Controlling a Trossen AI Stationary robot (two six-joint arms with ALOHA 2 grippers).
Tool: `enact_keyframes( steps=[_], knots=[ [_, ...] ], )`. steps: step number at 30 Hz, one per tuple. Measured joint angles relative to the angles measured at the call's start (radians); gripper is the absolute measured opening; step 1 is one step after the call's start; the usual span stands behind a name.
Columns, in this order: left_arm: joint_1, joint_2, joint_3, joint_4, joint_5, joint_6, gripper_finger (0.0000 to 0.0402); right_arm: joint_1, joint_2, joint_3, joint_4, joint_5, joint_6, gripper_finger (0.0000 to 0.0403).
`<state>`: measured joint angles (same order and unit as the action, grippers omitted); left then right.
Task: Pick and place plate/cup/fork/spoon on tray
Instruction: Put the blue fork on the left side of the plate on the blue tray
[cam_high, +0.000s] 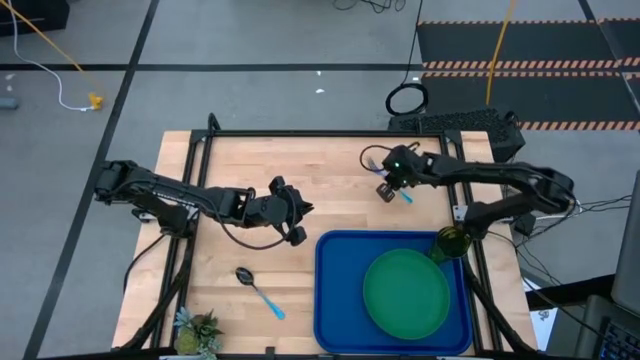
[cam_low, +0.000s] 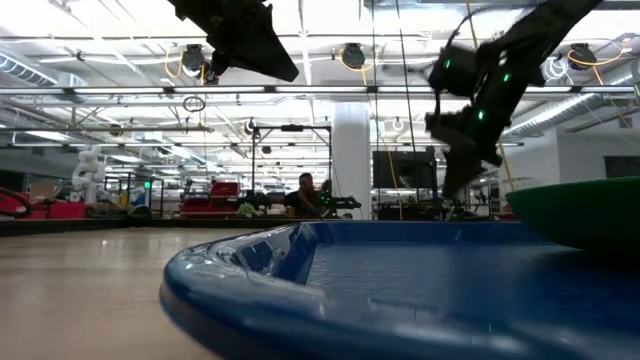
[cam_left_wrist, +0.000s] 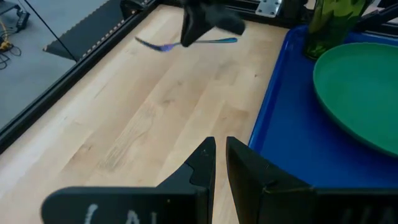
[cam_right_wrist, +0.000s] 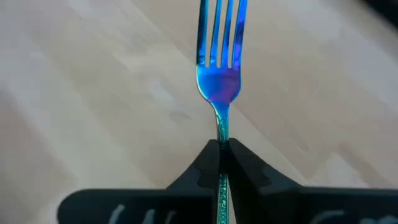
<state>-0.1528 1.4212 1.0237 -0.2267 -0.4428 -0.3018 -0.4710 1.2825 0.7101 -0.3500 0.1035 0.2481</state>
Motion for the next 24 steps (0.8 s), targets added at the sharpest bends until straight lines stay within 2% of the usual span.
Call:
enact_keyframes(
  steps=[10, 13, 17, 21, 24],
  knots=[
    [-0.003, 0.003, 0.0, 0.029, 0.02, -0.047, 0.0042, 0.286, -0.193, 0.0, 0.052, 0.163, 0.1, 0.0001],
    [-0.012, 0.035, 0.002, 0.092, 0.07, -0.011, 0.0042, 0.379, -0.218, 0.001, 0.13, 0.22, 0.107, 0.0001],
    [-0.027, 0.099, 0.003, 0.242, 0.142, 0.078, 0.0043, 0.491, -0.229, 0.002, 0.215, 0.354, 0.108, 0.0001],
    [-0.032, 0.17, 0.002, 0.38, 0.161, 0.136, 0.0043, 0.589, -0.229, 0.002, 0.28, 0.507, 0.106, 0.0001],
    [-0.03, 0.214, 0.001, 0.454, 0.17, 0.152, 0.0053, 0.657, -0.226, 0.002, 0.359, 0.573, 0.089, 0.0]
  ],
)
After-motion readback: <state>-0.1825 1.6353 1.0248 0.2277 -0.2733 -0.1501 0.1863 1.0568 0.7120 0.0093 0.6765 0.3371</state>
